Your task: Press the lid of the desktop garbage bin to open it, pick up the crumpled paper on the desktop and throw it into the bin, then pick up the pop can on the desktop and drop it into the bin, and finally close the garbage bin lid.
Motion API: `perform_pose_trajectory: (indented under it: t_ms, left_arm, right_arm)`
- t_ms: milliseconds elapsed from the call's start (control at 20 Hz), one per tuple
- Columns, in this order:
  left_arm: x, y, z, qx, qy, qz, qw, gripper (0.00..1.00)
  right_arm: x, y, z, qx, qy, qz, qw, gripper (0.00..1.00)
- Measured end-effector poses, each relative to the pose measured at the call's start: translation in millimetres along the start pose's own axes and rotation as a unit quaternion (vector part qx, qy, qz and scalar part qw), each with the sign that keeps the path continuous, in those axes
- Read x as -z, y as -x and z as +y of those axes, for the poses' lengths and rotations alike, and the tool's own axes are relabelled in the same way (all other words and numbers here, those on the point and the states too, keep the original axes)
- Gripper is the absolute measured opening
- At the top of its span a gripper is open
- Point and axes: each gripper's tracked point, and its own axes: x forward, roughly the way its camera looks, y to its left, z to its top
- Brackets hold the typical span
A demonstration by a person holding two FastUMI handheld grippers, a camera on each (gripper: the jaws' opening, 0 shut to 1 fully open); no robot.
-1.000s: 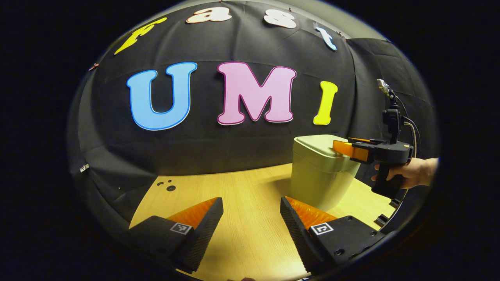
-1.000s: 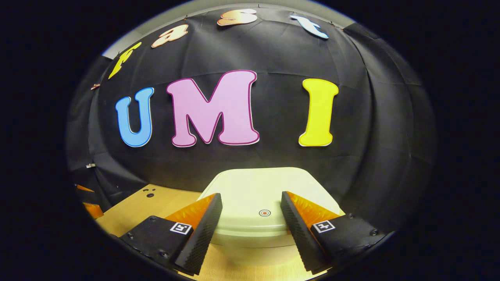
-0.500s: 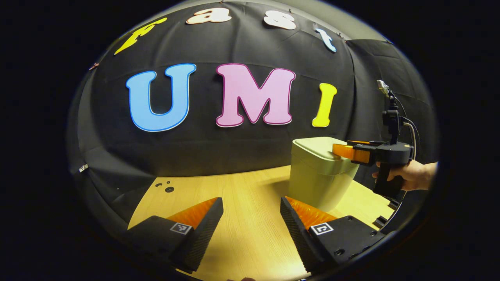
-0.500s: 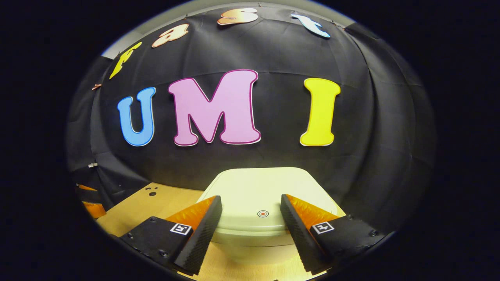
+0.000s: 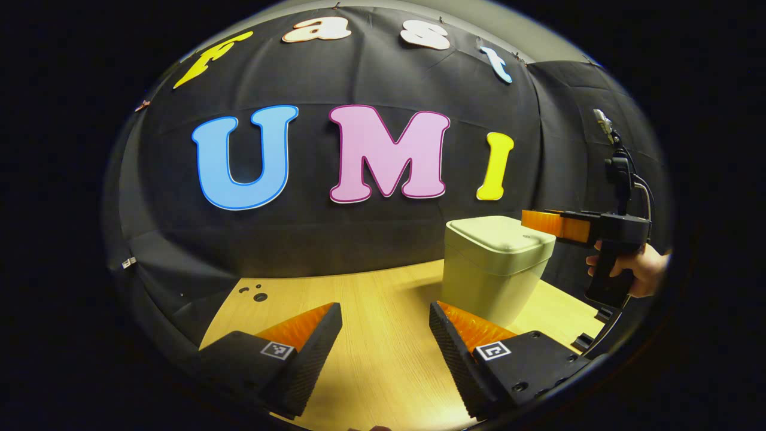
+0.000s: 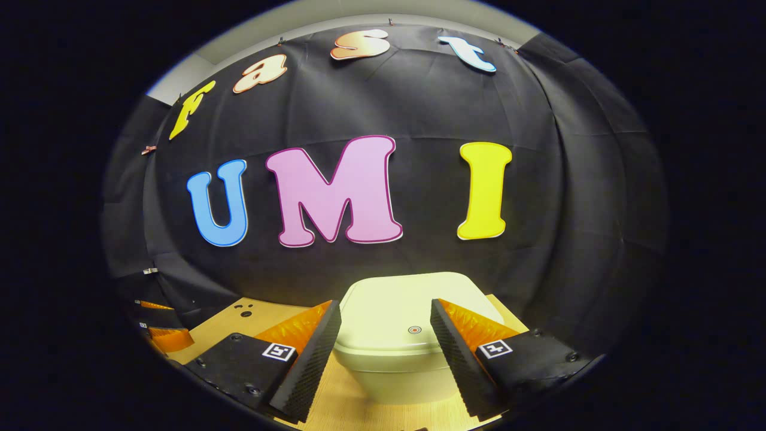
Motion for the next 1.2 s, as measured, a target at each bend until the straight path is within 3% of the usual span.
perform_pose_trajectory:
  t_ms: [650, 1200]
  left_arm:
    - [-9, 8, -3, 0.004, -0.012, -0.017, 1.0, 0.95]
    - [-6, 36, 7, 0.012, -0.013, -0.032, 0.999, 0.94]
  right_arm:
    - [7, 64, 39, -0.038, 0.04, -0.013, 0.998, 0.95]
    - [34, 95, 58, -0.021, 0.034, 0.009, 0.999, 0.95]
